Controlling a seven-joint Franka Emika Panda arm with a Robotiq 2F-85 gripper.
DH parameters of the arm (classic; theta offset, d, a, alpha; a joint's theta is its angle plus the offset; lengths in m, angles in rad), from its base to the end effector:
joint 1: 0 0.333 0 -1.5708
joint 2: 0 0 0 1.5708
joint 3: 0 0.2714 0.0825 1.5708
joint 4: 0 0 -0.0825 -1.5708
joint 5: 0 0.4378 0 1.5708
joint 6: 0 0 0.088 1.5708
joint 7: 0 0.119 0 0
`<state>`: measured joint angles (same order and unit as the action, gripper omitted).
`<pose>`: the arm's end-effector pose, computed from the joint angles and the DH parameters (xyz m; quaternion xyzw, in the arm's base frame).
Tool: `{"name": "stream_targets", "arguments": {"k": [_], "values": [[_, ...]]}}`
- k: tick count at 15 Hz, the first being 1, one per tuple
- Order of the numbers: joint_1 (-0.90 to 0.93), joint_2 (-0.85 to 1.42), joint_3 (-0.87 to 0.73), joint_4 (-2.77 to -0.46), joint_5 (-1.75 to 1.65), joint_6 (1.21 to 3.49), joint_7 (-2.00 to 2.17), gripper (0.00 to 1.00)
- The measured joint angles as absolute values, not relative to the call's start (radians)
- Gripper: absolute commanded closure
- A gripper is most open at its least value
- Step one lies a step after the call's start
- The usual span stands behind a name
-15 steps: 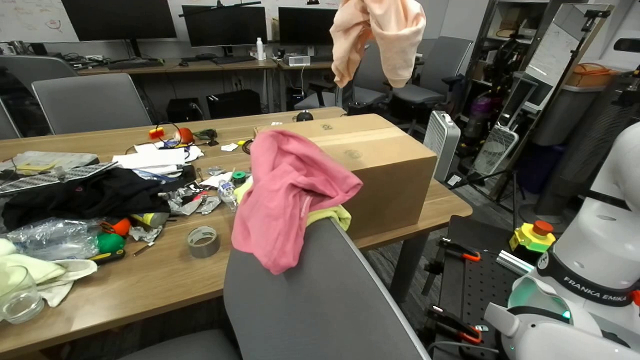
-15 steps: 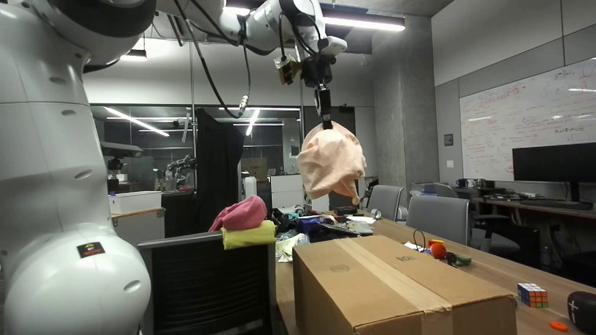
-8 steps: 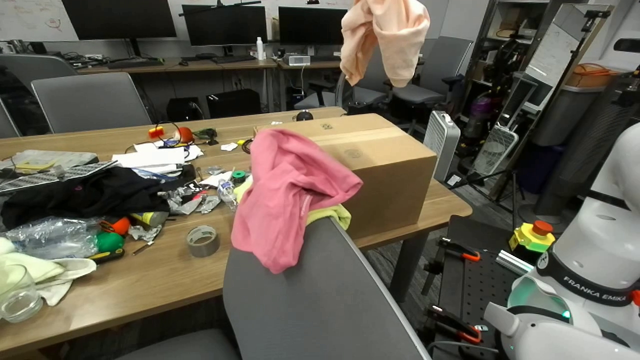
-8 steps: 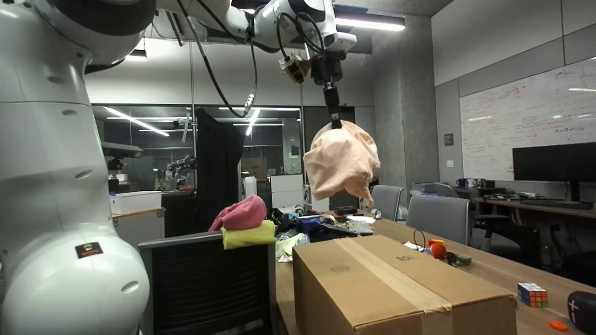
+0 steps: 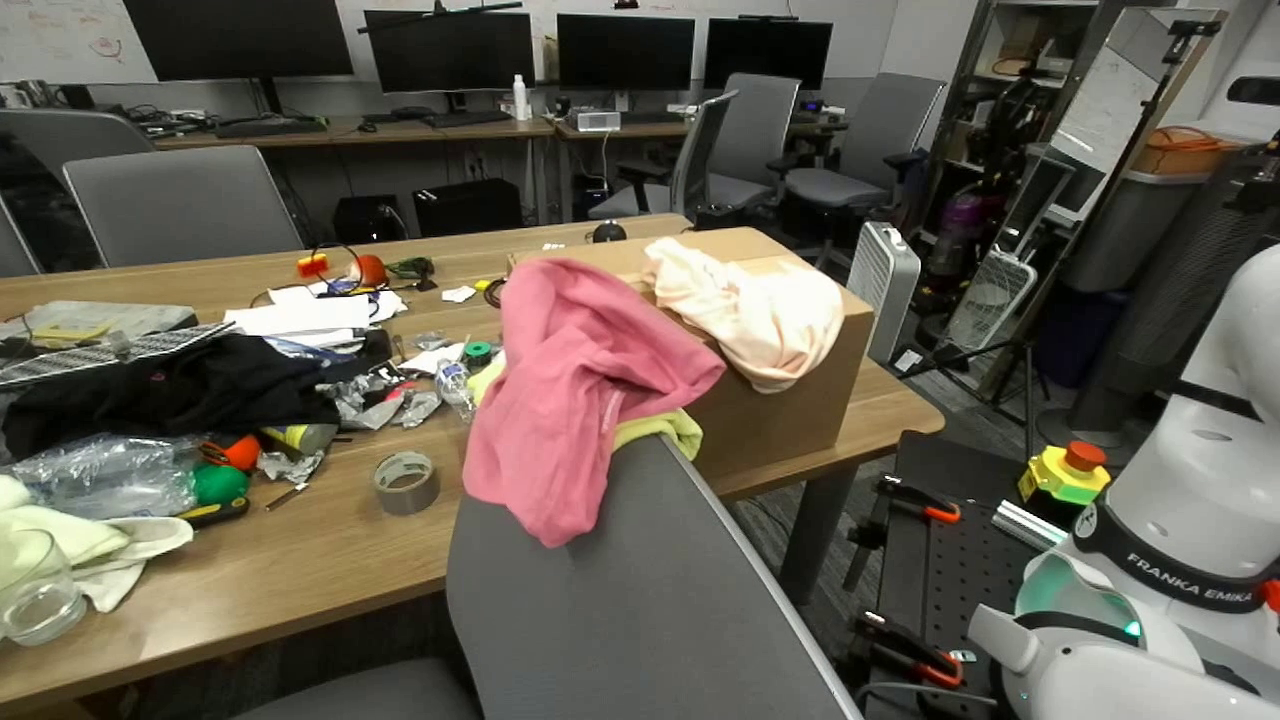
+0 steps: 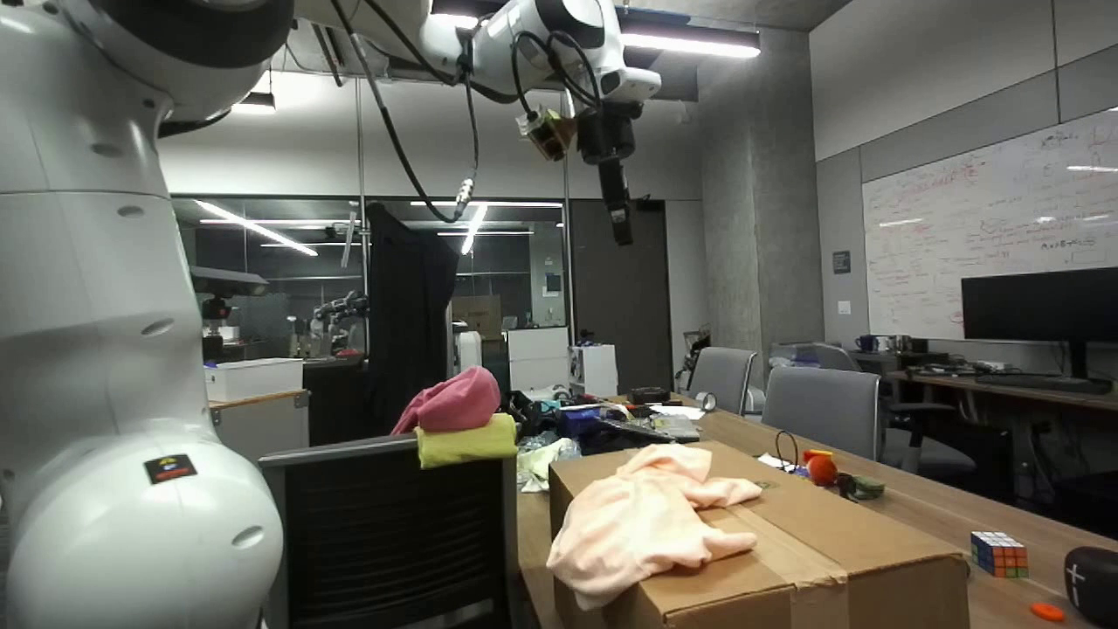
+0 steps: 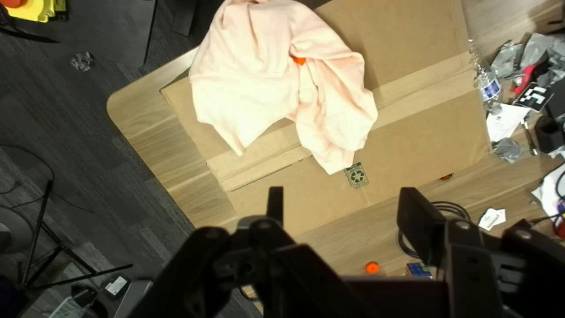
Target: Pick up the clothes from the headrest of the chair and put it on the box
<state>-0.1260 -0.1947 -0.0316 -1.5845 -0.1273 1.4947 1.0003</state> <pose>0.5346 -0.1028 0.6669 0.8300 -0.5521 0.0722 0.0334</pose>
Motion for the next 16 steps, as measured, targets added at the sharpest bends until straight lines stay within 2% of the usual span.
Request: {"name": "stream_targets", "arguments": {"k": [4,10,16], "values": [[-0.068,-0.213,0.030,-1.629,-0.127,1.478,0.984,0.00],[0.099,-0.243,0.241,-1.697,-0.133,1.454,0.984,0.00],[0.219,-0.165,0.393,-1.684,-0.183,1.463,0.947,0.00]]}}
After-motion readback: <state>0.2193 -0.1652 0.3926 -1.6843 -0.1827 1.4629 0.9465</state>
